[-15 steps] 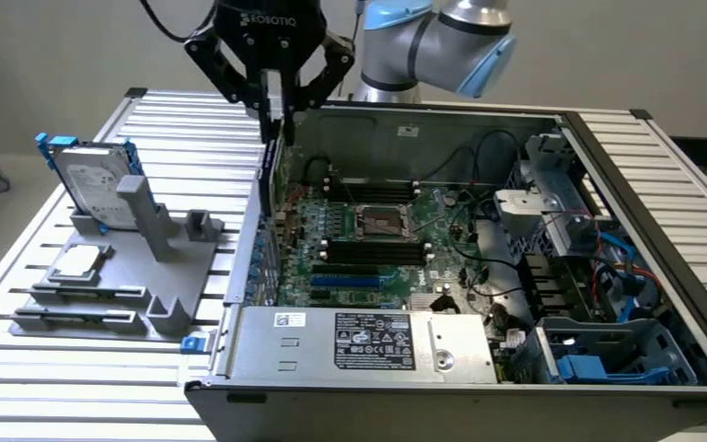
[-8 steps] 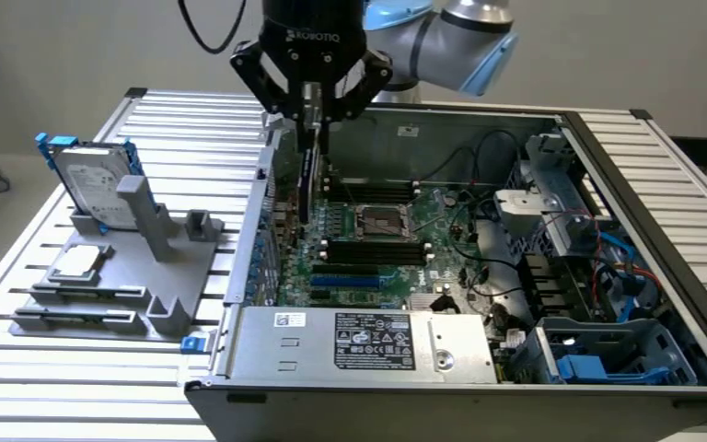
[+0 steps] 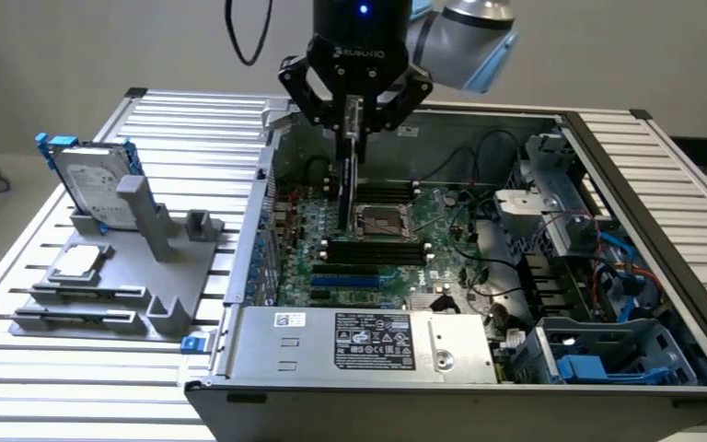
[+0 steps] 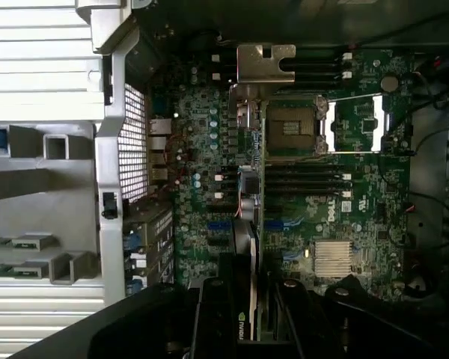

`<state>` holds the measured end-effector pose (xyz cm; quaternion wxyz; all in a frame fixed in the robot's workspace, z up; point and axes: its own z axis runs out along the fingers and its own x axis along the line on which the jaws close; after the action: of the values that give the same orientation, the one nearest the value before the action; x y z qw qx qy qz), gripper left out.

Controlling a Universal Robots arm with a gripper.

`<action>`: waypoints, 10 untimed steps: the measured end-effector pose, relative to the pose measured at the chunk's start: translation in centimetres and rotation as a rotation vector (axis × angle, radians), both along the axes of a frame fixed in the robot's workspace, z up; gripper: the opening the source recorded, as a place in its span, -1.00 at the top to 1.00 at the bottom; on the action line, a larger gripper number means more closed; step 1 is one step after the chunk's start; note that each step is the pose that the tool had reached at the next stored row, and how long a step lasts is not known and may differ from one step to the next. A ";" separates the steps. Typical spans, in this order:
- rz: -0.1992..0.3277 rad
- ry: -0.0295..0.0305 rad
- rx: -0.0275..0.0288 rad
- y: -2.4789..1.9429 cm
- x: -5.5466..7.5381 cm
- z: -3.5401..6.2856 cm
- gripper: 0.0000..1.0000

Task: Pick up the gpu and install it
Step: 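Pick up the gpu and move the gpu toward the slot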

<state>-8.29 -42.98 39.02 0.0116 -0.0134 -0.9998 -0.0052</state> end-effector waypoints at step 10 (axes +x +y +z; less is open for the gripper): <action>0.000 0.0000 -0.0013 1.27 4.1 -1.81 0.47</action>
<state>-4.15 -41.71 37.21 0.0116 -0.0134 -0.9998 -0.0045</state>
